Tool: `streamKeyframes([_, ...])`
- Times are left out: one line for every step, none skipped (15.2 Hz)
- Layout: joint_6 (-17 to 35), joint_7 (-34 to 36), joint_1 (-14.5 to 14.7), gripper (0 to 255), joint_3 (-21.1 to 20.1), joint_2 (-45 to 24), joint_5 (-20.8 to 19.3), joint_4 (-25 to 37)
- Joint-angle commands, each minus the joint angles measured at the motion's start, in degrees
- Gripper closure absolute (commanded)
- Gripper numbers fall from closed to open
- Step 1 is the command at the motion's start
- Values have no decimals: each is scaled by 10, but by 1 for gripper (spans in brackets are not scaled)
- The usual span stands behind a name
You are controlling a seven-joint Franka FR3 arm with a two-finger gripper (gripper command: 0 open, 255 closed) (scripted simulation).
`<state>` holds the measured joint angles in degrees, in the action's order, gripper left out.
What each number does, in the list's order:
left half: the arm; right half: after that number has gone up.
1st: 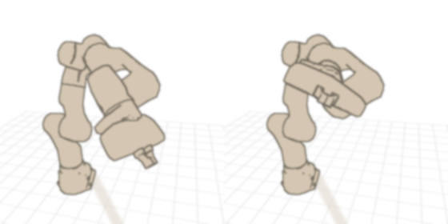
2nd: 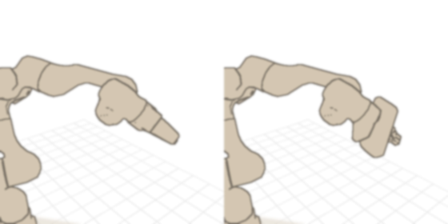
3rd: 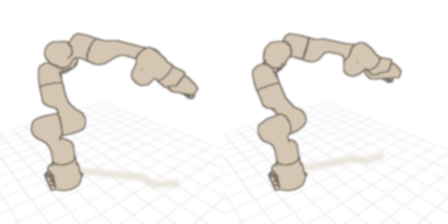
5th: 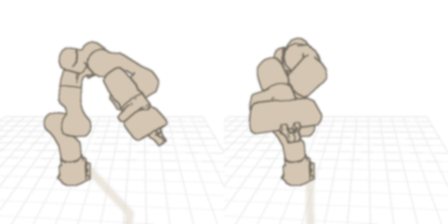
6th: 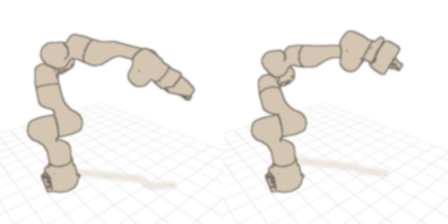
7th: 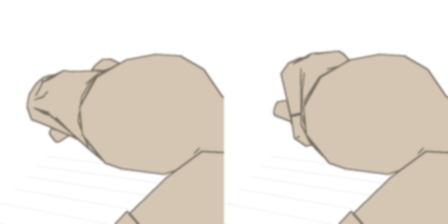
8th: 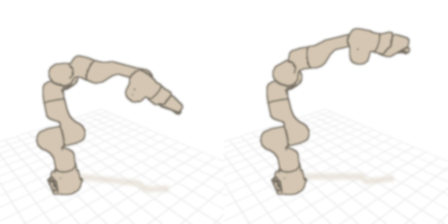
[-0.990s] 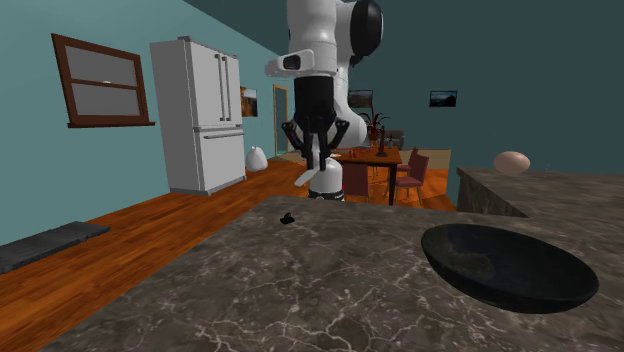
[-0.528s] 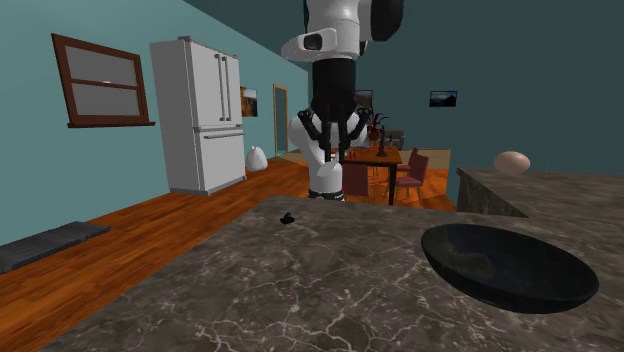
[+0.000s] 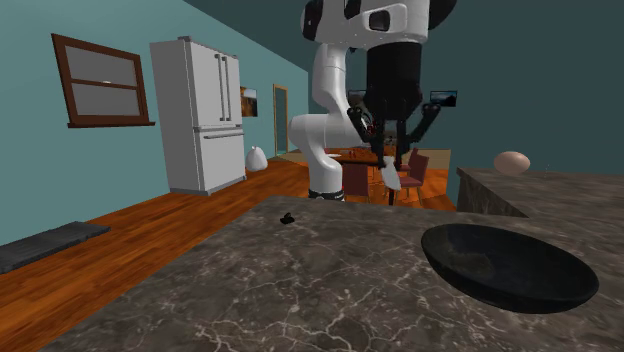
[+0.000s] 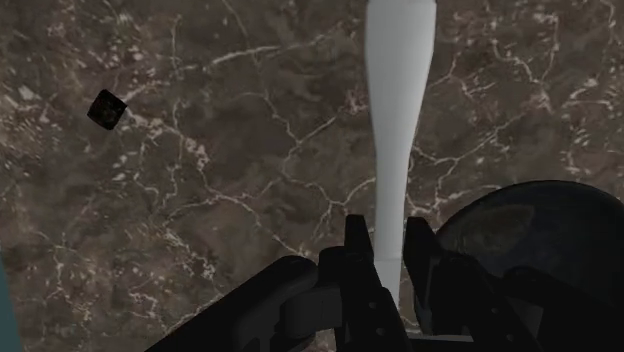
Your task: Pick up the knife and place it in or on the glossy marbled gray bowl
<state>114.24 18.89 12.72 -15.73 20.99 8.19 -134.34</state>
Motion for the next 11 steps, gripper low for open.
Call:
streamKeyframes([6, 25, 4, 255, -17, -32, -3, 28])
streamKeyframes([6, 37, 6, 255, -26, -51, -6, 47])
streamKeyframes([6, 50, 7, 255, -34, -70, -11, 66])
streamKeyframes([5, 64, 9, 255, -42, -89, -16, 86])
streamKeyframes([4, 77, 11, 255, -50, -109, -22, 107])
streamKeyframes([2, 91, 13, 255, -57, -129, -29, 129])
streamKeyframes([0, 104, 16, 255, -64, -149, -36, 151])
streamKeyframes([-3, 118, 19, 255, -71, -170, -45, 174])
streamKeyframes([-6, 132, 22, 255, -77, -191, -54, 197])
streamKeyframes([-11, 145, 27, 255, -82, -213, -63, 222])
streamKeyframes([-11, 147, 28, 255, -82, -215, -64, 225])
